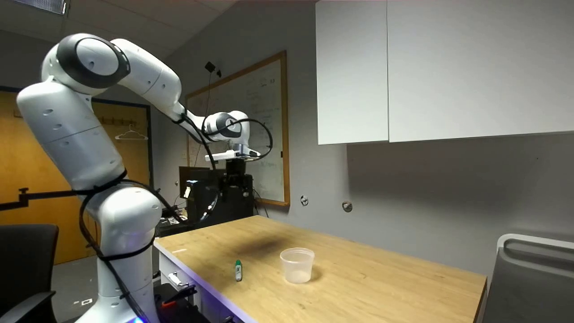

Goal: Place the marker in the bowl

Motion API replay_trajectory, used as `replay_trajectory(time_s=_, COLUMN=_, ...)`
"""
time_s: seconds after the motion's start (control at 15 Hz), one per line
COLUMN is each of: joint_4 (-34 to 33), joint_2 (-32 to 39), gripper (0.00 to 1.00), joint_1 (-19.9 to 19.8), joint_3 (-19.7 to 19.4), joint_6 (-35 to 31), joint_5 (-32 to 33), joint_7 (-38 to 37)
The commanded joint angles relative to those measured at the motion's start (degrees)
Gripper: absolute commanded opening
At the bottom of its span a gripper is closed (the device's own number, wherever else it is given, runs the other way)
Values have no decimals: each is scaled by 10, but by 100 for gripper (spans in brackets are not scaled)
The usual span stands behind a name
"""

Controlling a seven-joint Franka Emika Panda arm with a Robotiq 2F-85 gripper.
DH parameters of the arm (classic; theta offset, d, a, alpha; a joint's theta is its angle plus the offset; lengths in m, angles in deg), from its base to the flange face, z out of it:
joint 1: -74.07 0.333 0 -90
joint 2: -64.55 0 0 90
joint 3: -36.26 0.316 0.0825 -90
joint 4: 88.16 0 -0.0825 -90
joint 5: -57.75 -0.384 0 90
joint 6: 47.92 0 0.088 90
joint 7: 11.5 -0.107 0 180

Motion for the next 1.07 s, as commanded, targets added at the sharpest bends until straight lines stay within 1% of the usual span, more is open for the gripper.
replay_trajectory(time_s=0.0, joint_4=25, joint_2=28, gripper=100, joint_1=0, joint_3=-41, joint_6=-24, joint_5=-5, joint_7=78)
replay_trajectory(time_s=0.13, joint_4=39, joint_2=44, gripper=100, joint_1=-3, joint_3=-53, joint_6=-39, joint_5=1, joint_7=107)
replay_trajectory(time_s=0.4, joint_4=57, joint_2=82, gripper=100, joint_1=0, joint_3=-52, joint_6=-79, joint_5=14, joint_7=139)
replay_trajectory(time_s=0.67, joint_4=70, joint_2=122, gripper=100, joint_1=9, joint_3=-46, joint_6=-138, joint_5=11, joint_7=177)
replay_trajectory(time_s=1.0, joint_4=93, joint_2=175, gripper=100, joint_1=13, joint_3=-49, joint_6=-218, joint_5=-2, joint_7=239)
